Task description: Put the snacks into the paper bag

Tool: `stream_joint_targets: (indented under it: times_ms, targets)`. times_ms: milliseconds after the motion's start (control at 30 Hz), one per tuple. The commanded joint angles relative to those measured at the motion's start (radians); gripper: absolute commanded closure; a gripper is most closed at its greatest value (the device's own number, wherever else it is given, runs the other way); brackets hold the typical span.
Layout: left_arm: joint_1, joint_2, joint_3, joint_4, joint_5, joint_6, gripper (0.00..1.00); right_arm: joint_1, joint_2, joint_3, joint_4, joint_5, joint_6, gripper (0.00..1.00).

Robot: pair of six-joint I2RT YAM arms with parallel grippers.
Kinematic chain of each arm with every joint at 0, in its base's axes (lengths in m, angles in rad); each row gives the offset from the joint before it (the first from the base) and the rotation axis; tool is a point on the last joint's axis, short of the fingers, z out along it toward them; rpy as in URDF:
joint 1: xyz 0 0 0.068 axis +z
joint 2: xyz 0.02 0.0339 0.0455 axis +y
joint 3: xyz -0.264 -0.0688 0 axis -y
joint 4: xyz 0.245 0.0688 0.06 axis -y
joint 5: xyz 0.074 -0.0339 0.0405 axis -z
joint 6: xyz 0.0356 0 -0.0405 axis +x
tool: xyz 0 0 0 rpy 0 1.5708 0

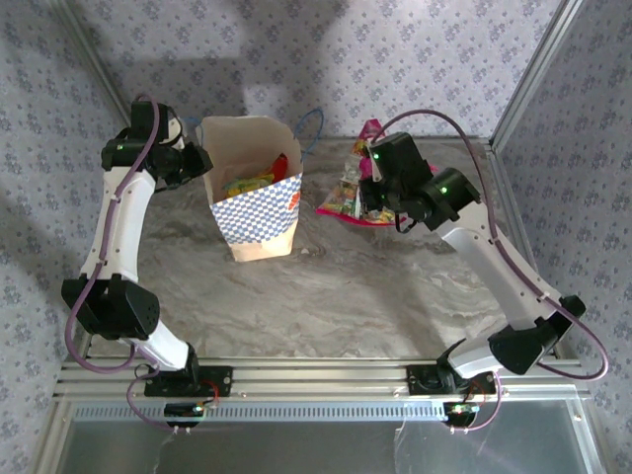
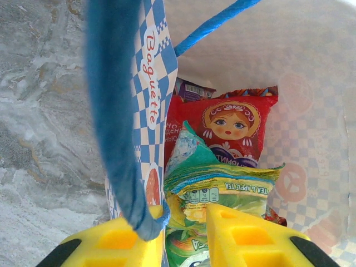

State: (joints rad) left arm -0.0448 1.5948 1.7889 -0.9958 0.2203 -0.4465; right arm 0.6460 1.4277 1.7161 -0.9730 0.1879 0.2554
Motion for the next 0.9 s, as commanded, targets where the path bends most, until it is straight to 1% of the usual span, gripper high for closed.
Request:
stream_joint_targets:
  times_ms: [0, 233, 367, 867]
  targets:
    - [0.007, 0.017, 0.021, -0.015, -0.001, -0.011, 0.73, 0.030, -0.053, 0.087, 0.097, 0.070, -0.077, 1.00]
    - [0.008, 0.015, 0.016, -0.017, -0.005, -0.015, 0.73, 0.076, -0.047, 0.134, 0.150, 0.095, -0.150, 1.00]
    - [0.009, 0.015, 0.014, -0.015, -0.004, -0.018, 0.73, 0.092, -0.044, 0.143, 0.213, 0.100, -0.181, 1.00]
    - [0.019, 0.006, -0.004, -0.009, -0.002, -0.017, 0.73, 0.131, 0.004, 0.218, 0.367, 0.071, -0.281, 1.00]
